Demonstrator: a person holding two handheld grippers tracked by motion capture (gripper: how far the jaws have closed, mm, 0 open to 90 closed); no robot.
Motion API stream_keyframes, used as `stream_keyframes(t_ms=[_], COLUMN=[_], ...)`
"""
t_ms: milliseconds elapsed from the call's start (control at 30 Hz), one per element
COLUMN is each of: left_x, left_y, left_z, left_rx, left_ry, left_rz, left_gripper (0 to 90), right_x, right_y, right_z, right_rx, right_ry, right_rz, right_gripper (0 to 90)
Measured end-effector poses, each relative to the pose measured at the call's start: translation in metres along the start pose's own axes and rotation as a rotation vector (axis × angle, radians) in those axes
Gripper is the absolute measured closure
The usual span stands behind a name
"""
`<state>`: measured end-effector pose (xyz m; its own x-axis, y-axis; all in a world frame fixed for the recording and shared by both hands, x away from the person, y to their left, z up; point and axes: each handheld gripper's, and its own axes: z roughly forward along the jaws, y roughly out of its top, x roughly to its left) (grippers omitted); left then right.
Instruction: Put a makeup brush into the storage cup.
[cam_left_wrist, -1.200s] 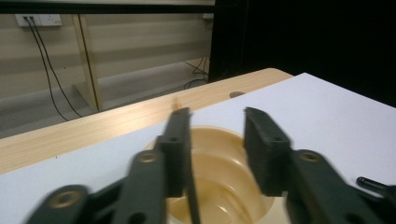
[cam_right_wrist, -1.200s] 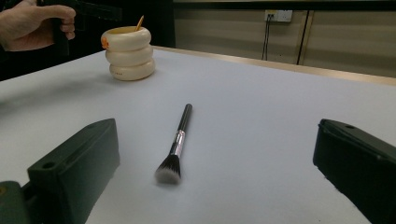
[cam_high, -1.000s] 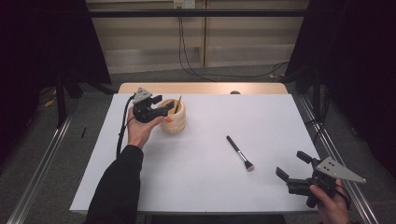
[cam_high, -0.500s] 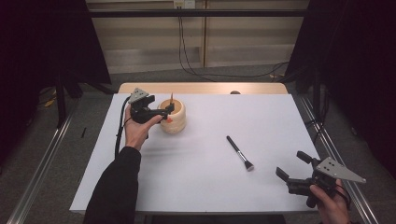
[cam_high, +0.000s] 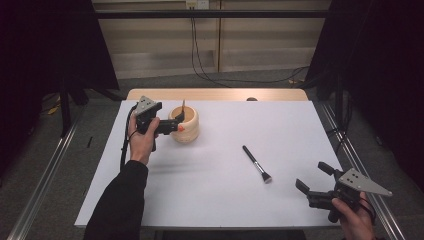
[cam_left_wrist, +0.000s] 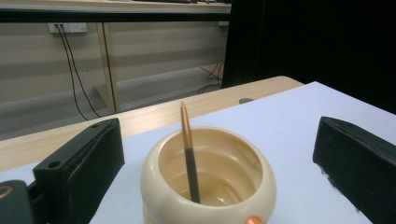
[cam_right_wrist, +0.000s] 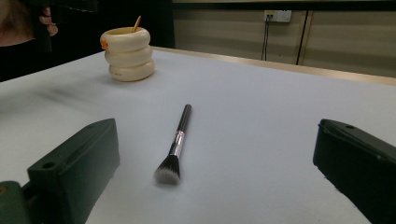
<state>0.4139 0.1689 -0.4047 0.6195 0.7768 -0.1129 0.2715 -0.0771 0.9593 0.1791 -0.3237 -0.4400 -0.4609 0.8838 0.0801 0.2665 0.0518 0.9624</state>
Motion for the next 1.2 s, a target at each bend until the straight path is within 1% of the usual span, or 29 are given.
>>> stream_keyframes(t_ms=[33, 100, 133, 200, 233, 267, 300, 333, 400, 433, 467, 567, 667, 733, 767, 800, 833, 933, 1000, 1033, 1067, 1100, 1167, 1200], left_x=[-0.001, -0.003, -0.004, -0.004, -0.004, -0.004, -0.004, -0.005, -0.007, -0.008, -0.01, -0.013, -0.017, -0.019, -0.02, -0.02, -0.021, -0.022, -0.023, -0.022, -0.022, -0.023, -0.024, -0.025], left_y=[0.0, -0.001, -0.002, -0.002, -0.003, -0.003, -0.003, -0.004, -0.006, -0.006, -0.007, -0.009, -0.012, -0.012, -0.013, -0.013, -0.014, -0.017, -0.019, -0.019, -0.02, -0.02, -0.021, -0.021], left_z=[-0.002, -0.006, -0.007, -0.012, -0.014, -0.017, -0.018, -0.021, -0.024, -0.025, -0.027, -0.033, -0.038, -0.042, -0.043, -0.045, -0.046, -0.051, -0.054, -0.056, -0.058, -0.06, -0.063, -0.065], left_rx=[0.006, 0.002, 0.0, 0.002, -0.004, 0.001, 0.0, 0.013, 0.009, 0.018, 0.025, 0.018, 0.01, 0.007, 0.008, 0.007, 0.007, 0.008, 0.008, 0.01, 0.002, 0.002, 0.002, 0.001], left_ry=[0.003, 0.004, -0.003, 0.002, -0.013, -0.003, -0.01, 0.002, -0.014, -0.011, 0.001, -0.013, -0.002, -0.006, 0.002, -0.007, -0.004, -0.002, -0.003, 0.005, -0.007, 0.004, 0.0, 0.006], left_rz=[0.003, 0.01, 0.007, -0.002, -0.006, -0.009, -0.01, 0.002, -0.001, 0.004, 0.015, 0.001, 0.01, 0.019, 0.022, 0.027, 0.018, 0.019, 0.011, 0.009, 0.005, 0.001, -0.001, 0.006], left_gripper=[1.9, 1.9, 1.9, 1.9, 1.9, 1.9, 1.9, 1.9, 2.0, 1.9, 1.9, 1.9, 1.9, 1.9, 1.9, 1.9, 1.9, 1.9, 1.9, 1.9, 1.9, 1.9, 1.9, 1.9], right_x=[0.0, 0.0, 0.0, 0.0, 0.0, 0.0, 0.0, 0.0, 0.0, 0.0, 0.0, 0.0, 0.0, 0.0, 0.0, 0.0, 0.0, 0.0, 0.0, 0.0, 0.0, 0.0, 0.0, 0.0], right_y=[0.0, 0.0, 0.0, 0.0, 0.0, 0.0, 0.0, 0.0, 0.0, 0.0, 0.0, 0.0, 0.0, 0.0, 0.0, 0.0, 0.0, 0.0, 0.0, 0.0, 0.0, 0.0, 0.0, 0.0], right_z=[0.0, 0.0, 0.0, 0.0, 0.0, 0.0, 0.001, 0.001, 0.001, 0.001, 0.001, 0.001, 0.001, 0.001, 0.001, 0.001, 0.001, 0.001, 0.001, 0.001, 0.001, 0.001, 0.001, 0.001], right_rx=[-0.001, -0.002, -0.001, -0.002, -0.001, -0.001, -0.001, -0.001, -0.001, -0.002, -0.001, -0.001, -0.001, 0.0, 0.0, -0.001, -0.001, -0.001, -0.001, 0.0, -0.002, -0.001, 0.0, 0.0], right_ry=[0.002, 0.001, 0.001, 0.0, 0.001, -0.002, -0.002, -0.002, -0.003, -0.002, -0.001, -0.004, -0.004, -0.004, -0.004, -0.003, -0.002, -0.005, -0.006, -0.005, -0.005, -0.006, -0.005, -0.006], right_rz=[-0.001, -0.001, -0.001, 0.0, -0.001, -0.002, -0.002, -0.002, -0.002, -0.002, -0.001, -0.004, -0.002, -0.002, -0.004, -0.002, -0.003, -0.004, -0.004, -0.002, -0.001, -0.004, -0.002, -0.002], right_gripper=[0.0, 0.0, 0.0, 0.0, 0.0, 0.0, 0.0, 0.0, 0.0, 0.0, 0.0, 0.0, 0.0, 0.0, 0.0, 0.0, 0.0, 0.0, 0.0, 0.0, 0.0, 0.0, 0.0, 0.0])
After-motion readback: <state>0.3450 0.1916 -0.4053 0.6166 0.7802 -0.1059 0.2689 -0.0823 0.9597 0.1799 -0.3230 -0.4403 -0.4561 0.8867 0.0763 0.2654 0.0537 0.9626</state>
